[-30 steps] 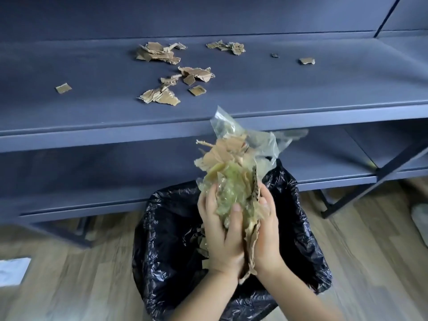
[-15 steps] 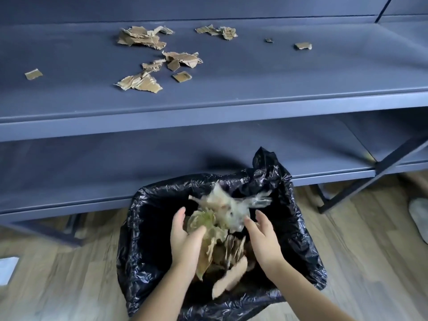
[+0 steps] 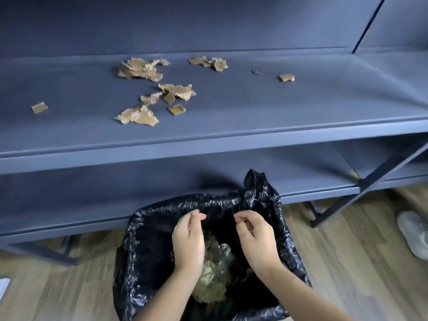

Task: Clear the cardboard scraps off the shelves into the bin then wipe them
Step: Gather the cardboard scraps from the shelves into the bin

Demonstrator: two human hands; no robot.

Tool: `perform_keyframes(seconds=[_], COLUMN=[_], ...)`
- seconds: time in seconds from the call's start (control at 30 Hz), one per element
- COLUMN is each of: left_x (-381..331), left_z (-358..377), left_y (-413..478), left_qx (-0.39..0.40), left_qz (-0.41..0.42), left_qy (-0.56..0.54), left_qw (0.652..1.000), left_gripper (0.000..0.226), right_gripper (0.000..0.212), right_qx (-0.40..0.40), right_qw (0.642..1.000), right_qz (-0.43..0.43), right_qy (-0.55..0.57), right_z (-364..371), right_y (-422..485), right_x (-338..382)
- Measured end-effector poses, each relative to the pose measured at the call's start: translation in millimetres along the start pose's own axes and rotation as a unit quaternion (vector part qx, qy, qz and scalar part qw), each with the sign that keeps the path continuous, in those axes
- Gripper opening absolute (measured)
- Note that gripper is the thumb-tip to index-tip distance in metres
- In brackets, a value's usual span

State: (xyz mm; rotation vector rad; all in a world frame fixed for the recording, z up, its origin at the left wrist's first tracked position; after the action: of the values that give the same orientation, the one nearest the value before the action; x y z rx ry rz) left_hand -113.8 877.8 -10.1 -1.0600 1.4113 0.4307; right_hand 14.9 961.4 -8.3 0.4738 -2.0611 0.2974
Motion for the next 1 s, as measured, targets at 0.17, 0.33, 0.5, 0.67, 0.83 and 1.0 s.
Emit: perform_keyframes(seconds=[0.17, 0.33, 0.5, 0.67, 0.83, 1.0], left_x=[-108.4, -178.1, -195.4, -197.1, -189.4, -184.2], left_z=[2.7, -18.4, -37.0, -21.4, 3.2, 11.8], left_y=[-10.4, 32.3, 83.2, 125.5, 145.1, 153.1], left_qx=[0.03, -0.001, -0.059, -0.062, -0.065, -0.07], left_qz=[0.146, 0.205, 0.232, 0.206, 0.185, 0.182], left_qy=[-0.058, -0.087, 0.107, 0.348, 0.426, 0.522], left_qw=[0.987, 0.975, 0.965, 0.912, 0.883, 0.83], left_gripper=[0.023, 0.02, 0.047, 0.065, 0.078, 0.077], right_gripper=[0.024, 0.026, 0.029, 0.038, 0.042, 0.048], right_qx=[-0.06, -0.099, -0.042, -0.027, 0.003, -0.048], right_qw=[0.985, 0.973, 0.978, 0.981, 0.969, 0.963], right_qz=[-0.157, -0.206, -0.197, -0.165, -0.199, -0.111], right_qy=[0.032, 0.036, -0.05, -0.095, -0.149, -0.243], right_z=[-31.3, -43.0, -19.6, -13.4, 3.1, -26.5], right_y=[25.7, 87.3, 139.2, 182.7, 222.9, 279.2], right_x=[99.4, 172.4, 189.5, 180.3, 174.3, 155.0])
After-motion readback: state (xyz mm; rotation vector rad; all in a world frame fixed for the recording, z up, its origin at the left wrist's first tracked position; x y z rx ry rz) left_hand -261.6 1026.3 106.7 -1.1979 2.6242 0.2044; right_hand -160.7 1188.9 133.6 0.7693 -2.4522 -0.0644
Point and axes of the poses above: each hand's wrist, its own y-axis towards the middle knuckle, its own z-axis out of the palm, x = y × z, the point moved 6 cm from there along y, towards the middle knuckle, and after that the axes turned 8 degrees about -z, right-handed, at the moved point
